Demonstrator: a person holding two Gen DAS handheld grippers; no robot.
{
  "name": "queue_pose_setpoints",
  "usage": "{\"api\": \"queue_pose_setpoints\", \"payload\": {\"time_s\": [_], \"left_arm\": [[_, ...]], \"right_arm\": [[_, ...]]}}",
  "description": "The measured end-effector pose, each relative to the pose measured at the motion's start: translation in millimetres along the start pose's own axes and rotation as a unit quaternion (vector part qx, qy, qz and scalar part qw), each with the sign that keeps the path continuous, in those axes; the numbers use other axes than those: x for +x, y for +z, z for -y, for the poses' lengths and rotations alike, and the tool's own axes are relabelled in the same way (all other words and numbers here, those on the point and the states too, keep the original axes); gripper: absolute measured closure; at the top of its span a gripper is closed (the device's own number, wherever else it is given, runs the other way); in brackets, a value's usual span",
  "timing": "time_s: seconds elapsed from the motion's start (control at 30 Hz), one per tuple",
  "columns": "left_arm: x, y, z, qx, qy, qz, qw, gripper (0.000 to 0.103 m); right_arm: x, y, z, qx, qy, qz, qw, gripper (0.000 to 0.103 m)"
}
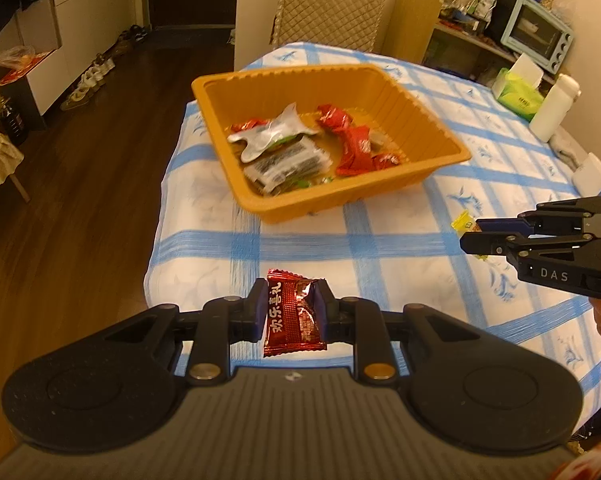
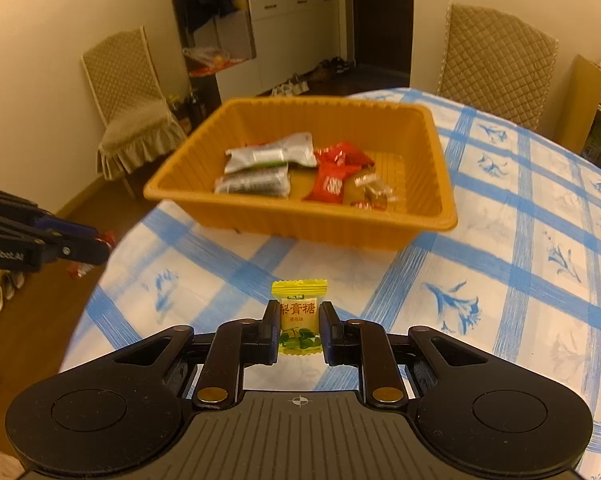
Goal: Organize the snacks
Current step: 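Carry both candies over the orange tray with both tools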
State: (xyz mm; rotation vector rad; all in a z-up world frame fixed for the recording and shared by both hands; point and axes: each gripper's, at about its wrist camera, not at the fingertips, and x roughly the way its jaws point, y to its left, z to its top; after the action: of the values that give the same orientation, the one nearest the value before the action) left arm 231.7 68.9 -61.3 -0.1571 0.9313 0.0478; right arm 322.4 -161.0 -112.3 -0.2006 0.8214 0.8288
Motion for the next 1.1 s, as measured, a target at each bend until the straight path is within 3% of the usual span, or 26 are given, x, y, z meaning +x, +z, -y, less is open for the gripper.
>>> {"api": "queue_pose_setpoints", "payload": {"time_s": [0.63, 1.1], "left_arm": [[-8, 73, -11, 0.02, -0.01, 0.065, 0.9976, 0.081], [24, 123, -1, 0.048, -0.027, 0.069, 0.9961, 0.081]], "right_arm": [[-30, 55, 7, 0.035, -0.021, 0.069, 0.997, 0.082], [-11, 93, 28, 0.068, -0.046, 0.089, 0.993, 0.082]]}}
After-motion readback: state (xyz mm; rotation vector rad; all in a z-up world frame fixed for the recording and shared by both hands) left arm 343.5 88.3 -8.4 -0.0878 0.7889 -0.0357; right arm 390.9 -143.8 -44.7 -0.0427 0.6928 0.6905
